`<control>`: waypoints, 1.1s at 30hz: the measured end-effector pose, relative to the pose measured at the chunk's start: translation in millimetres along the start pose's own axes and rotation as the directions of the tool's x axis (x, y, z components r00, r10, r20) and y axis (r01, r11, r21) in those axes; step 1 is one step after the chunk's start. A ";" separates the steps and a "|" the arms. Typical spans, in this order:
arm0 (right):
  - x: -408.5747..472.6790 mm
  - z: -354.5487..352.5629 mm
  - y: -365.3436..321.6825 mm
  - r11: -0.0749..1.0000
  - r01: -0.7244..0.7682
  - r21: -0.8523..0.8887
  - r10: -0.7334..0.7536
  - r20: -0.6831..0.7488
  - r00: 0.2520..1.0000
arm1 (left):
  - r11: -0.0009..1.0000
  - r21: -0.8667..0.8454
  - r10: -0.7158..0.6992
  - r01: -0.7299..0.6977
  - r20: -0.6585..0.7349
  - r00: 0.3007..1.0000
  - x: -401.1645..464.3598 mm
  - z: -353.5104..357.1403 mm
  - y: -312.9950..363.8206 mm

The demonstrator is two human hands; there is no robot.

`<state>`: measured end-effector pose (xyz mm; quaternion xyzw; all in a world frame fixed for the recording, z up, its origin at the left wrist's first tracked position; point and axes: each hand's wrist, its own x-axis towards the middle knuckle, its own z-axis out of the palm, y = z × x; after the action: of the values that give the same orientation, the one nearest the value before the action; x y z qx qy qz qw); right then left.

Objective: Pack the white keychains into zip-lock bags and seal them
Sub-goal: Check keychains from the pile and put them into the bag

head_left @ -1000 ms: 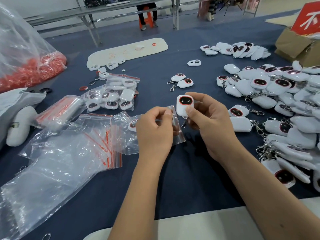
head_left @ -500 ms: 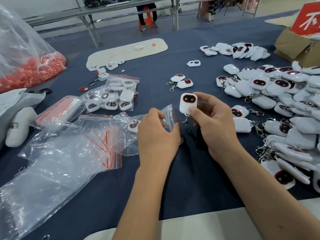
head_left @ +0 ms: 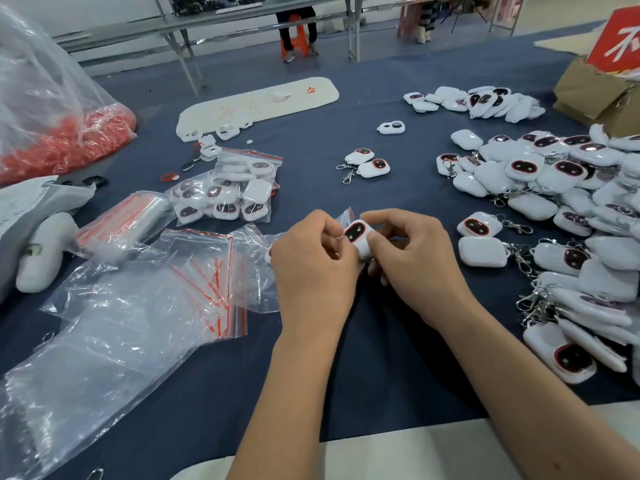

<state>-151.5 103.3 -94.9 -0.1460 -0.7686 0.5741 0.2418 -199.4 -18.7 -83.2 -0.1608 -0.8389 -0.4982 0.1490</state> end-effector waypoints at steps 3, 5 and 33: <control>-2.5 1.0 -1.3 0.984 0.110 -0.139 -0.099 0.080 0.992 | 0.992 0.056 0.113 -0.111 -0.034 0.993 -0.1 -0.8 0.8; -3.3 3.5 -1.2 0.977 0.131 -0.169 -0.118 0.088 0.989 | 0.975 0.084 0.208 -0.205 -0.025 0.978 -1.6 -2.0 2.7; -7.6 -10.1 -11.0 0.910 0.184 -0.371 -0.303 -0.294 0.906 | 0.979 -0.190 0.068 -0.073 -0.032 0.997 3.0 -4.2 3.4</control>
<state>-139.1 104.4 -83.7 -0.1846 -0.8125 0.3652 0.4151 -200.4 -20.5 -77.4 -0.1976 -0.7791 -0.5727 0.1612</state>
